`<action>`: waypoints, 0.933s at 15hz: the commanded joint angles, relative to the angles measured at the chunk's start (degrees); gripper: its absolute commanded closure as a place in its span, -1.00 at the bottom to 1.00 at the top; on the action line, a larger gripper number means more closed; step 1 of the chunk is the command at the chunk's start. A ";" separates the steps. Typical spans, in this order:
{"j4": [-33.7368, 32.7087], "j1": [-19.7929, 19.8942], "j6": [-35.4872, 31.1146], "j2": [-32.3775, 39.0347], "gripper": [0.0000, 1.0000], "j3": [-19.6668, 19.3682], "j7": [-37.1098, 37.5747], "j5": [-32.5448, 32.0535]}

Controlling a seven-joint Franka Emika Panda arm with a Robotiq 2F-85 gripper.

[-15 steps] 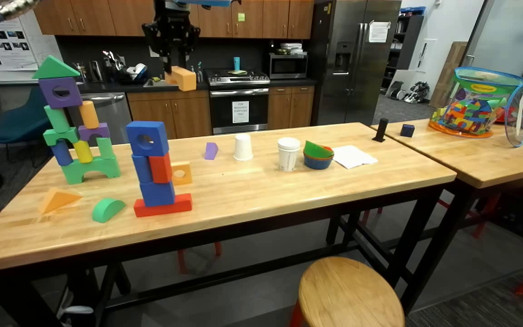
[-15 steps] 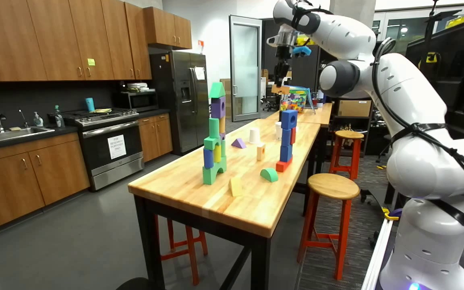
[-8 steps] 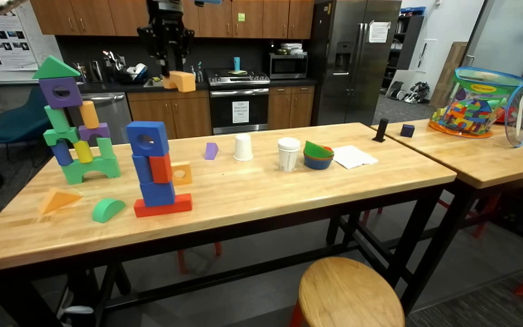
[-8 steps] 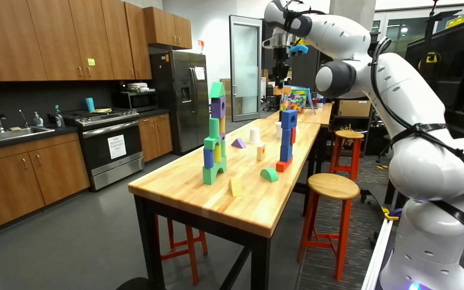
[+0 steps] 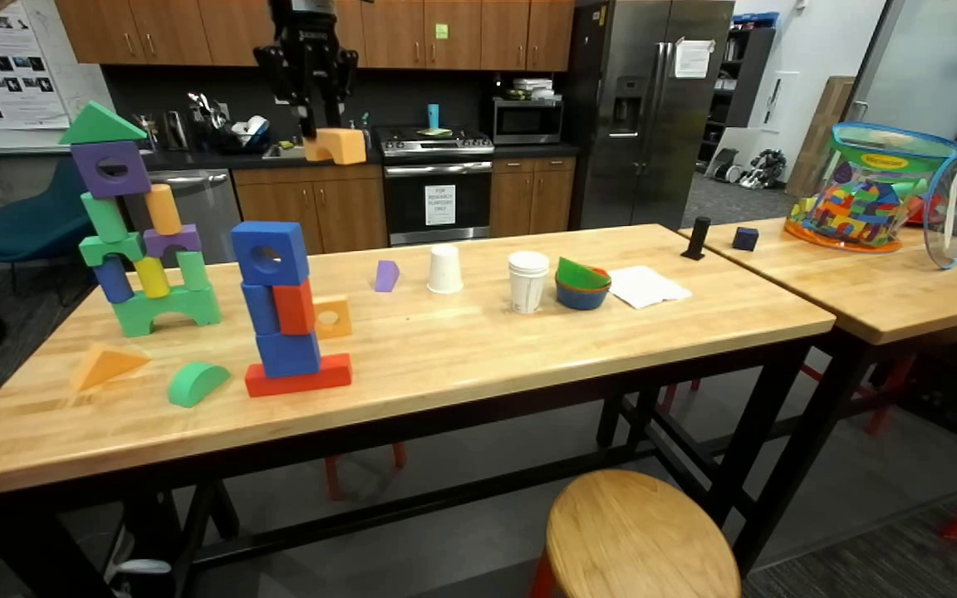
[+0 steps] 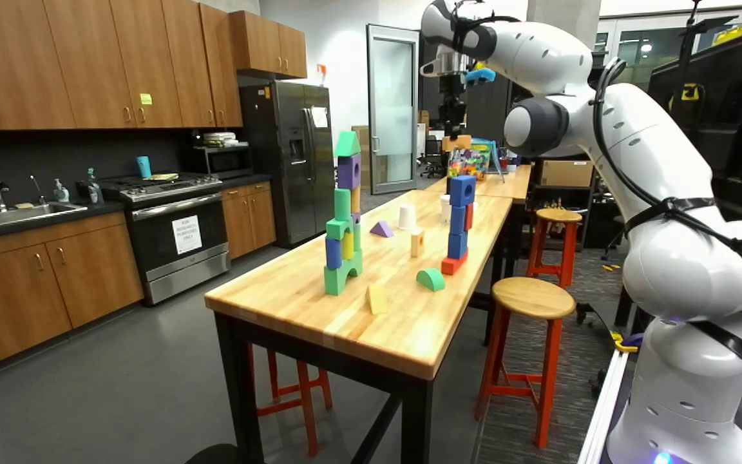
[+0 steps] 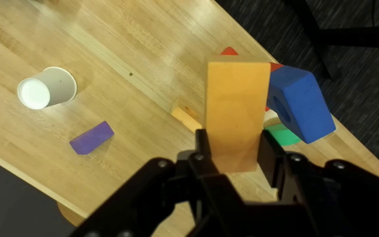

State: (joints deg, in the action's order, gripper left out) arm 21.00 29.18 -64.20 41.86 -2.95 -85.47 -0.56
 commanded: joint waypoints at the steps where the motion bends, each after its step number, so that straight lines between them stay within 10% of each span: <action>1: 1.20 -0.79 0.84 -1.46 0.70 -1.06 -3.17 -1.57; 2: 1.14 -0.13 -0.41 -0.69 0.70 -0.46 -1.08 0.03; 3: 1.23 -0.11 -0.46 -0.67 0.20 -0.48 -1.19 0.06; 8: -1.60 0.01 0.89 1.23 0.20 -0.46 -1.18 0.13; 9: -1.60 0.01 0.89 1.23 0.70 -0.46 -1.18 0.13; 14: -0.91 -4.73 4.69 2.05 0.70 -1.27 -2.90 -2.86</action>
State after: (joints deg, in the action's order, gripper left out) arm 21.51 27.68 -61.99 42.93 -3.24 -86.96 -0.75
